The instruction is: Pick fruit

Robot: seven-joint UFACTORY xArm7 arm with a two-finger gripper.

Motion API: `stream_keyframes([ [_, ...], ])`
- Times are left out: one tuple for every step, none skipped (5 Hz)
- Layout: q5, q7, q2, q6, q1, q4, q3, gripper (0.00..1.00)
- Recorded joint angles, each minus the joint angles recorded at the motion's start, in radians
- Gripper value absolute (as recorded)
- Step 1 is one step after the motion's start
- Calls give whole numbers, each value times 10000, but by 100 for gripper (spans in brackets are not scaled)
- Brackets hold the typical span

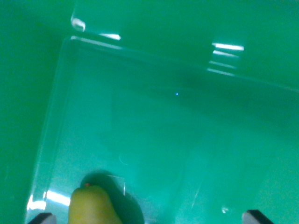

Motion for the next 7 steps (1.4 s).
stream_keyframes([
  [-47,-86,86,-409,92,-390,47,0],
  [-47,-86,86,-409,92,-390,47,0],
  [-94,-174,172,-822,184,-784,95,0],
  [-94,-174,172,-822,184,-784,95,0],
  [-137,-253,251,-1198,269,-1144,139,0],
  [-137,-253,251,-1198,269,-1144,139,0],
  [-174,-323,320,-1526,342,-1457,177,0],
])
